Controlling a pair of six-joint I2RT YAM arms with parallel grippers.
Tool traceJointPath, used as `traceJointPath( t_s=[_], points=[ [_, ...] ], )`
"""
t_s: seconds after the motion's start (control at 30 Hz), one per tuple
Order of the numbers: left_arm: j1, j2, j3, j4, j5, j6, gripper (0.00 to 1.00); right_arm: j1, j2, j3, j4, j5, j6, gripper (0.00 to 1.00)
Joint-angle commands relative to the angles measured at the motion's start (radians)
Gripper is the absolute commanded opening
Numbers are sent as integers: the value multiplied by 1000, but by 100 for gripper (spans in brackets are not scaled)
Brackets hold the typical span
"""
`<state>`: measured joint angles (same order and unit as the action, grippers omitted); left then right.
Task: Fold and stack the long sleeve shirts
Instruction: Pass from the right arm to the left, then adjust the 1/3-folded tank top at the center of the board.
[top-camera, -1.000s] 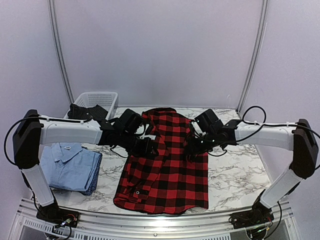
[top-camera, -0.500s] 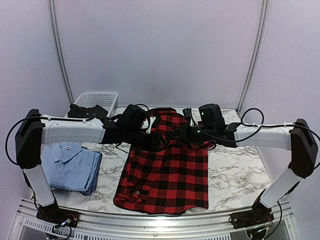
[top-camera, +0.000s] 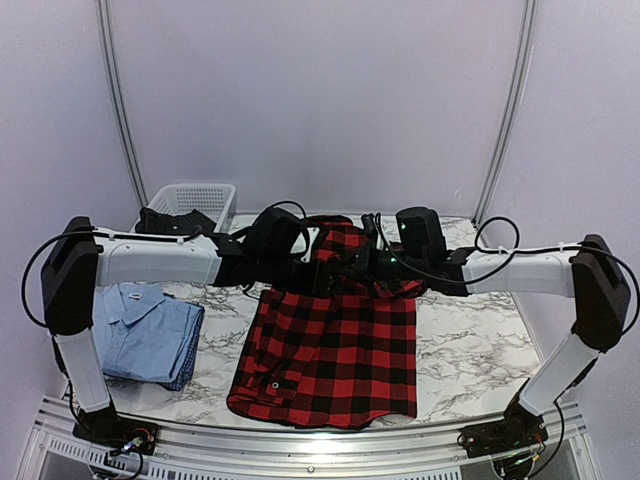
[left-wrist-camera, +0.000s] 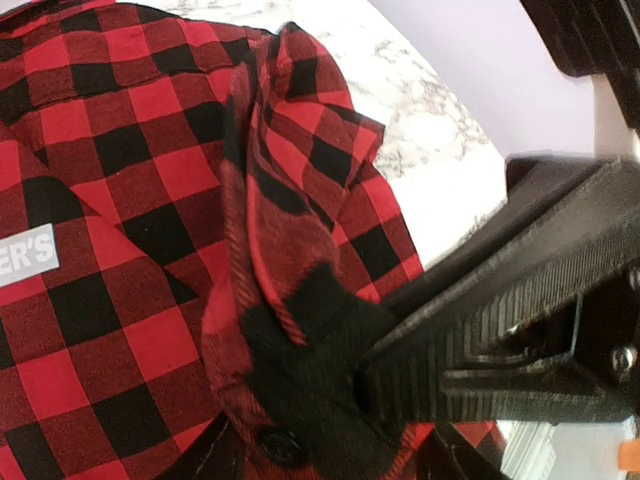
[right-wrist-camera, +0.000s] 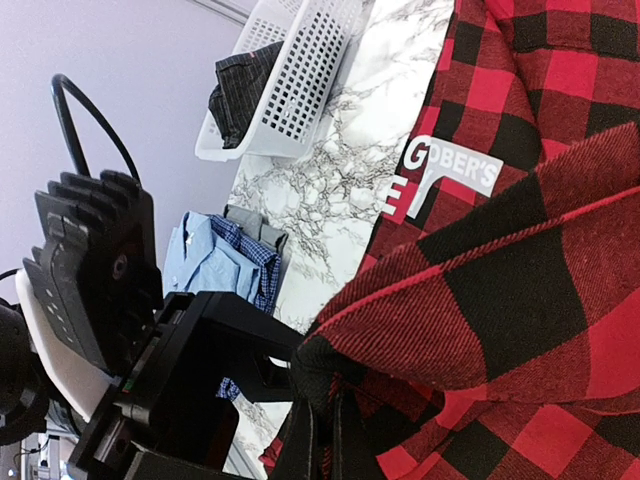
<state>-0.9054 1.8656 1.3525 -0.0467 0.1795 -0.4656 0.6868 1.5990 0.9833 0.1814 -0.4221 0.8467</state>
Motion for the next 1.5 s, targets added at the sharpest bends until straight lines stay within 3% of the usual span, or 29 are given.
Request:
traceJointPath(
  t_s=[0.0, 0.13, 0.23, 0.37, 0.57, 0.93, 1.2, 1.47],
  points=[
    [-4, 21, 38, 28, -84, 4, 46, 8, 1, 7, 33, 1, 9, 0],
    [-3, 22, 41, 25, -99, 10, 16, 8, -26, 5, 11, 43, -13, 3],
    [-3, 8, 35, 14, -141, 18, 0, 3, -54, 12, -30, 85, -48, 21],
    [3, -18, 53, -16, -203, 36, 0, -32, -105, -19, -89, 169, -94, 37],
    [51, -47, 97, -57, -210, 38, 0, -132, -202, -129, -110, 242, -124, 46],
    [169, -114, 212, -150, -228, 81, 0, -285, -242, -302, -84, 315, -172, 46],
    [227, -118, 292, -209, -247, 123, 0, -269, -192, -345, -97, 281, -195, 46],
    [275, -96, 327, -217, -233, 135, 0, -166, -198, -379, -174, 319, -216, 47]
  ],
)
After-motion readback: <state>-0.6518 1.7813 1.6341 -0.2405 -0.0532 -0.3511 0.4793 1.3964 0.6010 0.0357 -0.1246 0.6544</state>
